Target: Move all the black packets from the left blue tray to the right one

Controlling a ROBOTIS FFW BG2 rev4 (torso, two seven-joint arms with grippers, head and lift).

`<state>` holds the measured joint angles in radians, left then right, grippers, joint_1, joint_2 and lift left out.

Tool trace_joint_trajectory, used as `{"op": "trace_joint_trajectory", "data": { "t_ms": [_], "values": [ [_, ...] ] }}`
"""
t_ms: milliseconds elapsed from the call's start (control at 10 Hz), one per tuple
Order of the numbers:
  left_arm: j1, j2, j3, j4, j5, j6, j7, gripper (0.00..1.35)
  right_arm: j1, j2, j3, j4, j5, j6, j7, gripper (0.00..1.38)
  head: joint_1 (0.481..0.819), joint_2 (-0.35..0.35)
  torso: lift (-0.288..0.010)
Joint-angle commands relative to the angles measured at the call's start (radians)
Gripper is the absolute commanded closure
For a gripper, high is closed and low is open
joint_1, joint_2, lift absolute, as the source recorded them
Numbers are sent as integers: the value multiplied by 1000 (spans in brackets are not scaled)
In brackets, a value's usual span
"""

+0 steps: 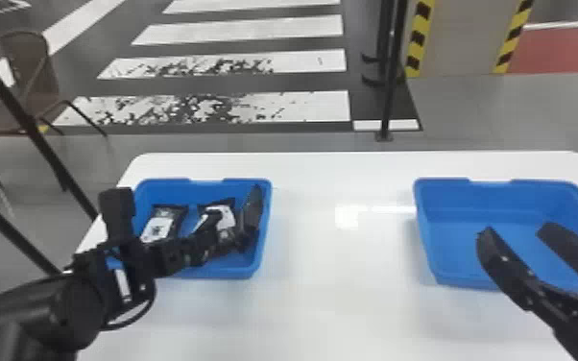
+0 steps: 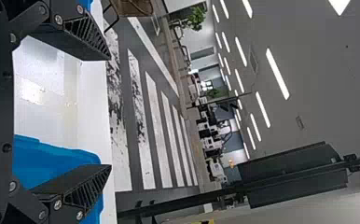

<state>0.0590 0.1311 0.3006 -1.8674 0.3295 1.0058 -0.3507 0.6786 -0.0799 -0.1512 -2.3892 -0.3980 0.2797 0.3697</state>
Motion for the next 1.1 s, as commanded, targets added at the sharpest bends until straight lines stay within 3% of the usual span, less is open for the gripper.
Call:
{"op": "trace_joint_trajectory", "data": {
  "t_ms": [0, 300, 500, 700, 900, 1000],
  "values": [
    [61, -1, 16, -127, 27, 45, -2, 1213, -6, 0, 12, 0, -3, 0, 0, 206, 695, 121, -140],
    [83, 2, -13, -220, 139, 57, -65, 1213, -21, -1, 32, -5, -13, 10, 14, 206, 695, 104, -140],
    [54, 28, -61, -218, 223, 72, -119, 1213, -65, -4, 58, -12, -11, 52, 60, 206, 695, 59, -140],
    [5, 55, -119, -193, 265, 67, -185, 1213, -117, -9, 67, -3, -9, 110, 120, 202, 695, 39, -140],
    [-12, 56, -169, -205, 263, 30, -195, 1213, -188, -14, 85, 15, -11, 209, 201, 202, 695, 20, -140],
    [-12, 56, -201, -225, 259, 30, -191, 1213, -212, -20, 105, 20, -25, 221, 204, 202, 695, 21, -140]
  ]
}}
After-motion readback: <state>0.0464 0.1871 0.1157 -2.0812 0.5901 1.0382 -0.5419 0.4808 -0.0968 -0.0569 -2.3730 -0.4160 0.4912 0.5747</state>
